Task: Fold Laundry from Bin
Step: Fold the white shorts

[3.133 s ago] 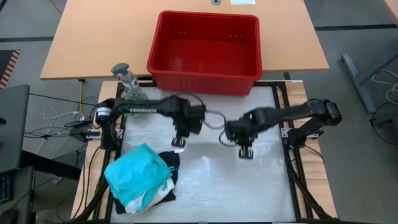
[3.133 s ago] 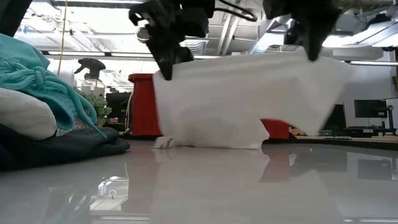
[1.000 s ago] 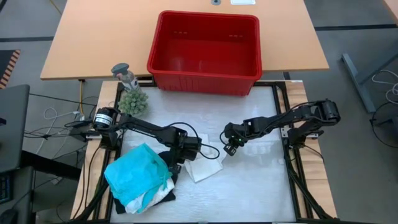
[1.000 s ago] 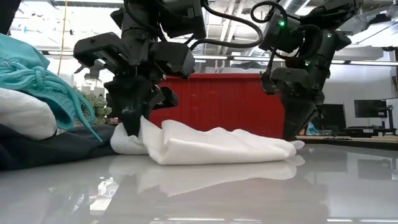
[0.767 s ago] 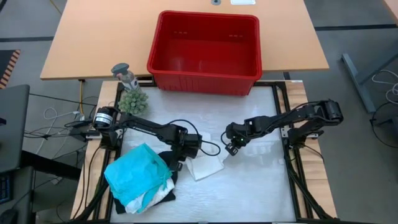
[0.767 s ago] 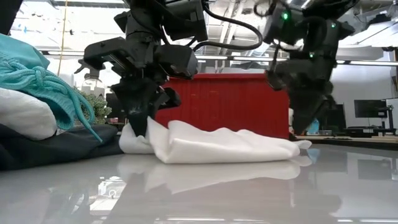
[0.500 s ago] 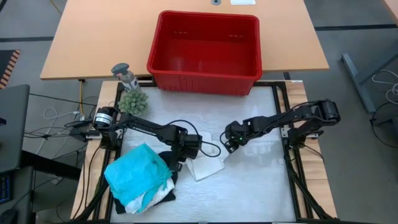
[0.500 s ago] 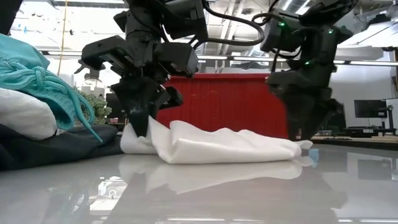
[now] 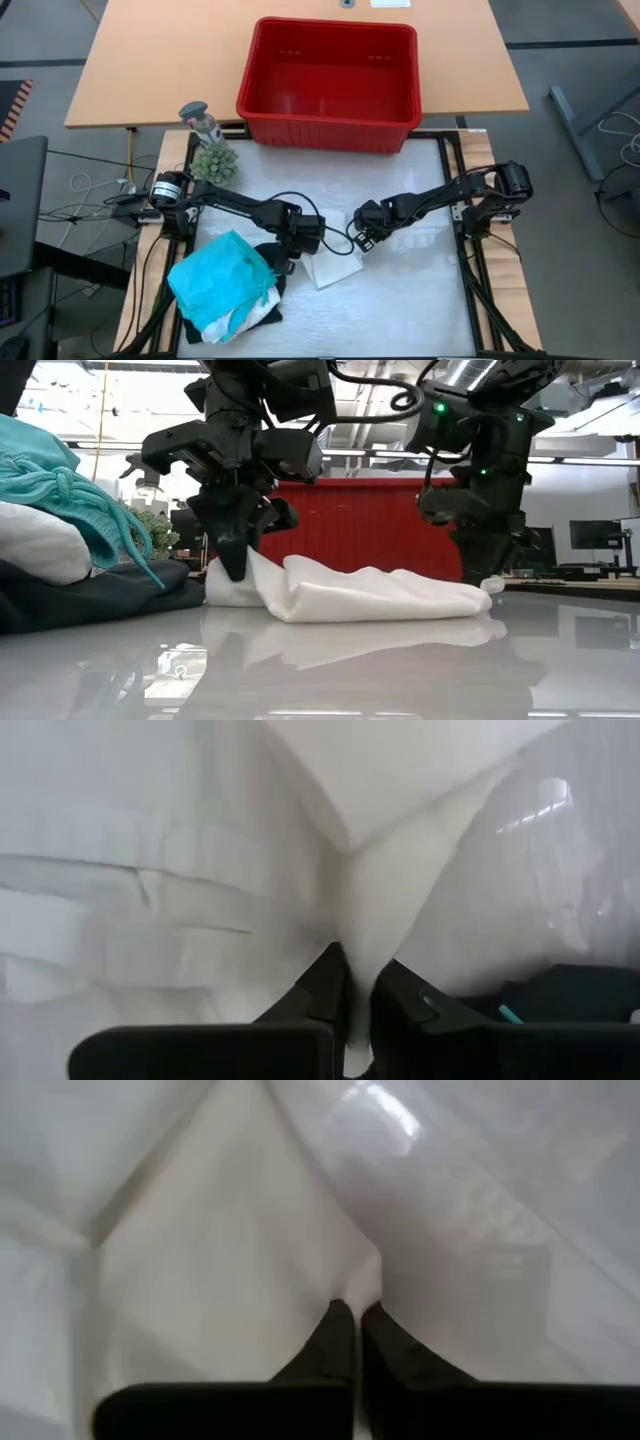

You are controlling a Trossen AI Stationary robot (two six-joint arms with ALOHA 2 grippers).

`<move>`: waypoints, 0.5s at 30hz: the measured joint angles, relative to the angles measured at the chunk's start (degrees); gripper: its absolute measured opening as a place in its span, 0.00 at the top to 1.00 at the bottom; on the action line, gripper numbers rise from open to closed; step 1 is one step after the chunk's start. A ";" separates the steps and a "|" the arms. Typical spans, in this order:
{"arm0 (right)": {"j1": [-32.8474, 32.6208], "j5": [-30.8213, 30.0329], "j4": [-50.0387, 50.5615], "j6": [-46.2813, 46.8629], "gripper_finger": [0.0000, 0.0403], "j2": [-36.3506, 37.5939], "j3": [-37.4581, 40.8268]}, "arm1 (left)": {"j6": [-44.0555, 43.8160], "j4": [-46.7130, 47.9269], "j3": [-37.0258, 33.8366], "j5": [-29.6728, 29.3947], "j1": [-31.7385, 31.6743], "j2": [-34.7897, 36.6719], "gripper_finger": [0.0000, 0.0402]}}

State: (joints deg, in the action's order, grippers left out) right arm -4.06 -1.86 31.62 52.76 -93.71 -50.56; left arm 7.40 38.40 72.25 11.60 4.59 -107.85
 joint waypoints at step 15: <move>-0.46 -14.29 27.57 0.62 0.94 3.21 -12.79 | 0.24 -1.85 0.02 -0.48 -1.27 0.00 0.95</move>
State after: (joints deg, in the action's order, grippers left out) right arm -4.52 -16.15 59.19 53.38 -90.50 -63.35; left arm 7.64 36.54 72.27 11.11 3.32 -107.85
